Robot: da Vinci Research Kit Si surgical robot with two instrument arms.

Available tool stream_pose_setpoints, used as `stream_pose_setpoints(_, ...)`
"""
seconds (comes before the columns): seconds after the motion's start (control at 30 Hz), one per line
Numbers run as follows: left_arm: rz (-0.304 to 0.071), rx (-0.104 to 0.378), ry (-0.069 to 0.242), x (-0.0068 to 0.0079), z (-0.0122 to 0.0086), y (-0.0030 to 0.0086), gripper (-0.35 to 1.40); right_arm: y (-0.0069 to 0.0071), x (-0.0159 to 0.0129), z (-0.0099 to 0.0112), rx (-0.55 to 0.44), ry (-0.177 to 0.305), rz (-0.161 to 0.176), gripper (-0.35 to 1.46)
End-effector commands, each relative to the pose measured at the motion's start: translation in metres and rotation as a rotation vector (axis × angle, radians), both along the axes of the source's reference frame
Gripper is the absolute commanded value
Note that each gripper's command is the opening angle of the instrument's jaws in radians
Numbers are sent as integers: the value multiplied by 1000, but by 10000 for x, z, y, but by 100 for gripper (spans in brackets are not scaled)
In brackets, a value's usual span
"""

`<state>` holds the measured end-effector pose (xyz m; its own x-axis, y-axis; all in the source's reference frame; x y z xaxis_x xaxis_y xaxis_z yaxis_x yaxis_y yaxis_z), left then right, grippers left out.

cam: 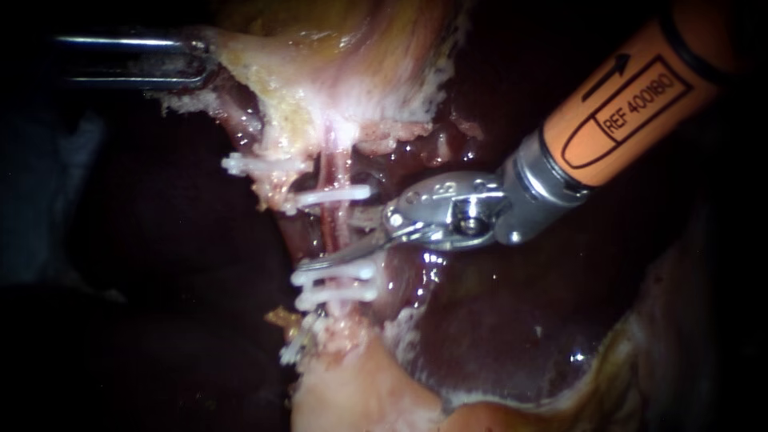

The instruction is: Go to the cutting position right tube

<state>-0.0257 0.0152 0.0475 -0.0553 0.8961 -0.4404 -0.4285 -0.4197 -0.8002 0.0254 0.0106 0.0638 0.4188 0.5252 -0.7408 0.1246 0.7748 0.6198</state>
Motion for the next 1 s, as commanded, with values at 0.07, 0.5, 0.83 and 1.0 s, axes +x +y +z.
stream_pose_setpoints(0.07, 0, 0, 0, 0, 0, 0, -35, -2, 7, 2, 0, 7, -15, 124)
stream_pose_setpoints(0.5, 0, 0, 0, 0, 0, 0, -35, -15, 44, 16, 22, 21, -11, 123)
stream_pose_setpoints(0.83, 0, 0, 0, 0, 0, 0, -35, -15, 40, -9, 43, 64, -7, 123)
stream_pose_setpoints(1.0, 0, 0, 0, 1, 0, 0, -35, -20, 35, -38, 70, 92, -16, 123)
